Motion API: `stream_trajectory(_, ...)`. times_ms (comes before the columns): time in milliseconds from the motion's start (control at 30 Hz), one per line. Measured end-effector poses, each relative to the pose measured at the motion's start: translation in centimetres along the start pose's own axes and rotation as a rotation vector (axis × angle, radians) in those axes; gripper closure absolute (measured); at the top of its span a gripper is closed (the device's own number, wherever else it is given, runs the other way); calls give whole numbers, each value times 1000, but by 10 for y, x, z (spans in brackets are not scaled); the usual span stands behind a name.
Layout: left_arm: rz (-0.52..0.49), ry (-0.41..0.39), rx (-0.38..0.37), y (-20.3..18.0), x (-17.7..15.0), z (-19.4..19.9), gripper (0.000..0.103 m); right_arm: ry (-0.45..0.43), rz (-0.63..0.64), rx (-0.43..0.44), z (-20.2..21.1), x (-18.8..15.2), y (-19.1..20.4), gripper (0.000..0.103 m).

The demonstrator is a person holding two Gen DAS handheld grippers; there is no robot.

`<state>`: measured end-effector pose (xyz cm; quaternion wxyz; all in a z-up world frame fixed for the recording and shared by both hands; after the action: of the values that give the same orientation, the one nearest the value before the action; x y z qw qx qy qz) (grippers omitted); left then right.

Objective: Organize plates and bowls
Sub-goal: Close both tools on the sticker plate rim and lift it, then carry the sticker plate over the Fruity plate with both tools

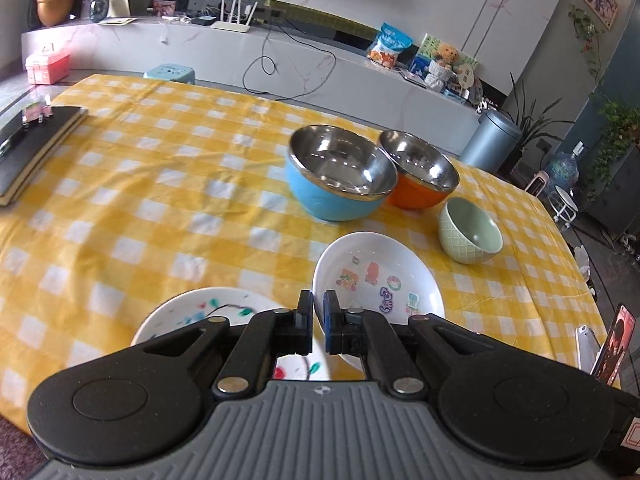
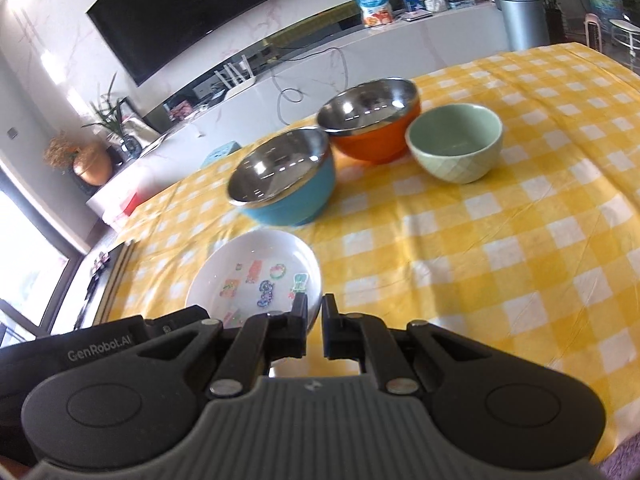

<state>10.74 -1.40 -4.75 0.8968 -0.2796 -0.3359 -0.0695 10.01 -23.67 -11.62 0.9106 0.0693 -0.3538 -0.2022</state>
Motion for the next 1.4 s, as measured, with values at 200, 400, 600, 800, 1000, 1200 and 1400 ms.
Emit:
stream_trajectory(200,52,-11,25,21,-11,31,98,12,56,35,17,-17,24,99)
stream_trajectory(400,101,-20,32,43,-23,52,99,41,134,44,23,-41,47,98)
stream_trajectory(600,114,-5,35,55,-32,57,99,77,157,39,21,-54,55,98)
stream_trajectory(800,135,9,35,65,-40,54,99,95,176,28,16,-61,59,98)
stream_trajectory(1000,162,16,36,75,-43,49,99,116,182,23,7,-66,61,98)
stream_trajectory(1200,187,25,25,83,-44,41,99,123,177,14,-1,-65,62,98)
stream_trajectory(1400,211,33,19,92,-44,34,99,138,157,18,-12,-65,61,98)
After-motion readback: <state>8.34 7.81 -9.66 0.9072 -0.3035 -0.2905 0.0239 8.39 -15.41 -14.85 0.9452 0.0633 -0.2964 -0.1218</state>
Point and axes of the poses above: each gripper's, at about its wrist camera, not at the fingertips, and z roughly against the way its jaws point, y to its left, x to its top, the point moved 3 cm from there along -z, roughly the way its jaws point, and after that the axes turned 14 degrees about -x, right-handed, at the moved point
